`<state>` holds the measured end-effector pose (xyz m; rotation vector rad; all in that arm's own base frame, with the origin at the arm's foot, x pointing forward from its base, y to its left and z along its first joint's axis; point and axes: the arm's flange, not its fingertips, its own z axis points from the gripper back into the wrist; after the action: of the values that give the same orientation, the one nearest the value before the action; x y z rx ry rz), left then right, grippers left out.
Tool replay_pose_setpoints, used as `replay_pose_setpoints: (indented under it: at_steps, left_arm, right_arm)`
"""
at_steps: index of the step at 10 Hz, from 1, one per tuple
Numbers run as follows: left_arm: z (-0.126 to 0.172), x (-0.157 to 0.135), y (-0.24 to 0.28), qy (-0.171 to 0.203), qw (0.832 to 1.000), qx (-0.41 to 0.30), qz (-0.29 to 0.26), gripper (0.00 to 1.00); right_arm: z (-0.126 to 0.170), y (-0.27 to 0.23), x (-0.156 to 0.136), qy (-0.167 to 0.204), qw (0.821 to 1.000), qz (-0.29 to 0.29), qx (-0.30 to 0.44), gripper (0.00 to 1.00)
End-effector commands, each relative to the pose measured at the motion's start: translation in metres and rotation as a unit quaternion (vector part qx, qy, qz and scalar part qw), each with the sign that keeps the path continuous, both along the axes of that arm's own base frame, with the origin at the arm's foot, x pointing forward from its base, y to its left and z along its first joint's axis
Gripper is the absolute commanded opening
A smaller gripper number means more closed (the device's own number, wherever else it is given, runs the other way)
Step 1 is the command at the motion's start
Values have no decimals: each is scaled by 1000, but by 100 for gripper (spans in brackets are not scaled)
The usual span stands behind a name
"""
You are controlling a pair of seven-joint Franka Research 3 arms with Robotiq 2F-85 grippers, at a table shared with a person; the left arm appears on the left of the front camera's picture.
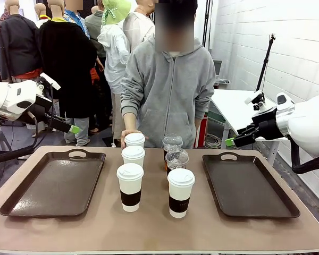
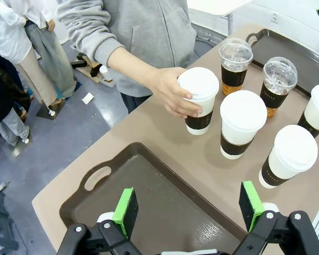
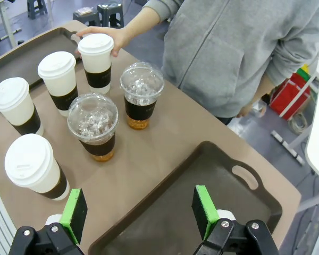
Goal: Distribute the coffee onto the tray.
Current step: Pick up one iced Americano and place it on the right Handle tray.
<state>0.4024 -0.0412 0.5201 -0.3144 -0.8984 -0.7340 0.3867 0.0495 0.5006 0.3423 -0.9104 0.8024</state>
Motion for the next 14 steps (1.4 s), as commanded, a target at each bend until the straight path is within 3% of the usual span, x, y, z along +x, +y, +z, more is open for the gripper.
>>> replay_pose_setpoints:
  at_steps: [1,8,11,14]
  left_arm:
    - [-1,1,1,2,1000,-2,0,100]
    - [-1,1,1,2,1000,-2,0,100]
    - [-1,1,1,2,1000,-2,0,100]
    - [-1,1,1,2,1000,-2,0,100]
  right_arm:
    - [-1,0,0,2,1000,2,2,100]
    - [2,0,8,-3,1000,9,-5,100]
    - [-3,-15,36,7,997,72,3,100]
    - [-13,-25,60,-7,992,128,-6,100]
